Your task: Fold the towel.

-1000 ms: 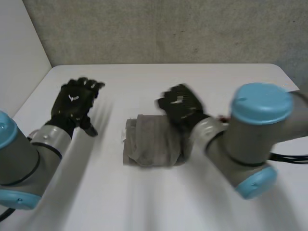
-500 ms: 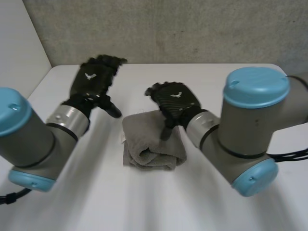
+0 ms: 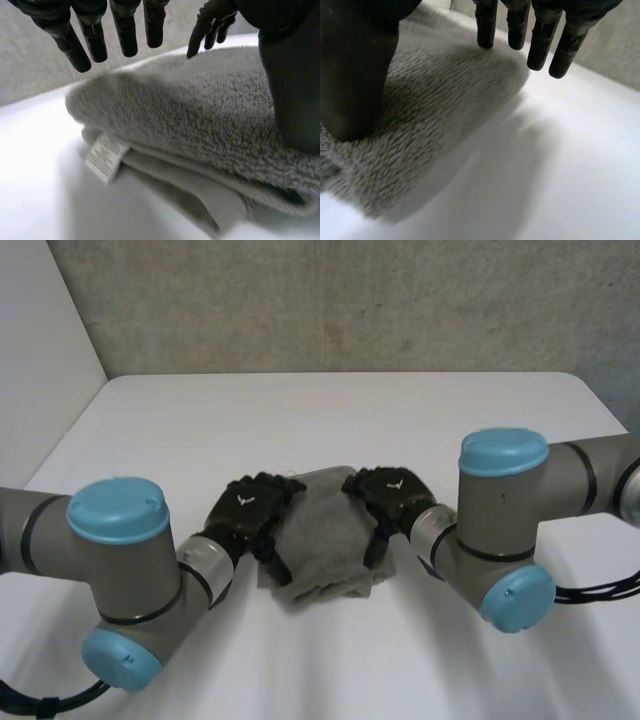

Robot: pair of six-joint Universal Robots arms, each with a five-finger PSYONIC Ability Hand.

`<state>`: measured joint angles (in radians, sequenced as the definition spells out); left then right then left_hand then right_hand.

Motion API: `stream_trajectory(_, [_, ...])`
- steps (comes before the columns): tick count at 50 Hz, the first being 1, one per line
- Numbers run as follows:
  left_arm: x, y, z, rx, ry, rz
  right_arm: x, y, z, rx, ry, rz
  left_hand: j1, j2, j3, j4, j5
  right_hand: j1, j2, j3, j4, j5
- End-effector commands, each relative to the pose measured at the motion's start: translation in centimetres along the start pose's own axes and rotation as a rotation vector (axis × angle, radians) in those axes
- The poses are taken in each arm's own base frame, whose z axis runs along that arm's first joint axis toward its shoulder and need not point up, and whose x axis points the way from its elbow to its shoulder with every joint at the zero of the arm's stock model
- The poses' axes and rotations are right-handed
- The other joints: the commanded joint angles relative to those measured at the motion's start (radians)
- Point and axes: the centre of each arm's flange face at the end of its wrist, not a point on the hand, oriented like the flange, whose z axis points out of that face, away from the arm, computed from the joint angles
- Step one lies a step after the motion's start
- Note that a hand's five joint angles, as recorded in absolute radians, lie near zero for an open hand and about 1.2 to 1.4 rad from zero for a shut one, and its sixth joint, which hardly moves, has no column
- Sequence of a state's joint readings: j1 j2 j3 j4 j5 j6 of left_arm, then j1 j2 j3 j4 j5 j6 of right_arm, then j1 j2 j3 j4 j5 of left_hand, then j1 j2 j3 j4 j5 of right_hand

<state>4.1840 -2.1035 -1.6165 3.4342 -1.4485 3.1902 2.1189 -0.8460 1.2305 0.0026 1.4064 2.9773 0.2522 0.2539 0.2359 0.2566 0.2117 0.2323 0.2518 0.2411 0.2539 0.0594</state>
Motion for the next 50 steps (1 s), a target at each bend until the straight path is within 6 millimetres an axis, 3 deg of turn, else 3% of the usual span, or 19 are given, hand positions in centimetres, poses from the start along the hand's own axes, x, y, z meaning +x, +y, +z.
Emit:
stream_trajectory(1, [-0.8, -7.1, -0.6, 0.174, -0.035, 0.011, 2.4, -6.9, -3.2, 0.177, 0.075, -0.006, -0.078, -0.079, -0.061, -0.082, -0.212, -0.058, -0.077, -0.067, -0.079, -0.059])
stream_trajectory(2, [-0.9, -8.8, -1.0, 0.201, -0.047, 0.009, 2.7, -8.2, -4.1, 0.214, 0.088, -0.006, -0.078, -0.079, -0.061, -0.082, -0.212, -0.058, -0.077, -0.067, -0.079, -0.059])
stream_trajectory(3, [-0.9, -8.8, -1.0, 0.202, -0.047, 0.008, 2.7, -8.2, -4.1, 0.214, 0.089, -0.006, -0.078, -0.079, -0.061, -0.082, -0.212, -0.058, -0.077, -0.067, -0.079, -0.059])
stream_trajectory(4, [-1.1, -10.4, -1.7, 0.221, -0.057, 0.008, 3.0, -9.4, -4.9, 0.246, 0.106, -0.009, -0.078, -0.079, -0.061, -0.082, -0.212, -0.058, -0.077, -0.067, -0.079, -0.059])
stream_trajectory(5, [-1.1, -10.4, -1.7, 0.221, -0.057, 0.008, 3.3, -10.7, -5.9, 0.284, 0.124, -0.014, -0.078, -0.079, -0.061, -0.082, -0.212, -0.058, -0.077, -0.067, -0.079, -0.059])
stream_trajectory(7, [-1.5, -13.5, -3.3, 0.252, -0.091, 0.003, 3.7, -11.8, -6.9, 0.317, 0.152, -0.012, -0.078, -0.079, -0.061, -0.082, -0.212, -0.058, -0.077, -0.067, -0.079, -0.059])
stream_trajectory(8, [-1.5, -13.5, -3.3, 0.253, -0.091, 0.003, 3.7, -11.8, -6.9, 0.317, 0.152, -0.012, -0.078, -0.079, -0.061, -0.082, -0.212, -0.058, -0.077, -0.067, -0.079, -0.059])
stream_trajectory(10, [-2.7, -16.5, -4.8, 0.291, -0.152, -0.011, 5.7, -13.2, -8.6, 0.339, 0.268, 0.011, -0.078, -0.079, -0.061, -0.082, -0.212, -0.058, -0.077, -0.067, -0.079, -0.059])
stream_trajectory(15, [-4.1, -19.2, -6.4, 0.319, -0.234, -0.057, 7.0, -13.8, -10.0, 0.317, 0.381, 0.03, -0.078, -0.079, -0.061, -0.082, -0.212, -0.058, -0.077, -0.067, -0.079, -0.059])
stream_trajectory(23, [-4.4, -19.0, -7.3, 0.235, -0.256, -0.09, 7.3, -14.3, -10.4, 0.33, 0.396, 0.031, -0.078, -0.079, -0.061, -0.082, -0.212, -0.058, -0.077, -0.067, -0.079, -0.059])
stream_trajectory(39, [-4.2, -18.6, -7.3, 0.219, -0.249, -0.088, 7.0, -14.2, -10.3, 0.332, 0.385, 0.027, -0.078, -0.079, -0.061, -0.082, -0.212, -0.058, -0.077, -0.067, -0.079, -0.059])
stream_trajectory(44, [-4.1, -18.3, -7.2, 0.219, -0.247, -0.085, 6.0, -13.9, -9.3, 0.351, 0.298, -0.009, -0.078, -0.079, -0.061, -0.082, -0.212, -0.058, -0.077, -0.067, -0.079, -0.059])
stream_trajectory(46, [-4.1, -18.3, -7.1, 0.231, -0.246, -0.082, 5.1, -11.8, -7.1, 0.303, 0.18, -0.034, -0.078, -0.079, -0.061, -0.082, -0.212, -0.058, -0.077, -0.067, -0.079, -0.059])
stream_trajectory(47, [-4.1, -18.3, -7.1, 0.231, -0.246, -0.082, 5.1, -11.7, -7.1, 0.303, 0.179, -0.035, -0.078, -0.079, -0.061, -0.082, -0.212, -0.058, -0.077, -0.067, -0.079, -0.059])
stream_trajectory(49, [-4.1, -18.3, -7.0, 0.234, -0.246, -0.082, 3.6, -8.6, -4.5, 0.224, 0.051, -0.042, -0.078, -0.079, -0.061, -0.082, -0.212, -0.058, -0.077, -0.067, -0.079, -0.059])
stream_trajectory(50, [-4.1, -18.2, -6.9, 0.237, -0.246, -0.08, 3.6, -8.6, -4.5, 0.224, 0.05, -0.042, -0.078, -0.079, -0.061, -0.082, -0.212, -0.058, -0.077, -0.067, -0.079, -0.059])
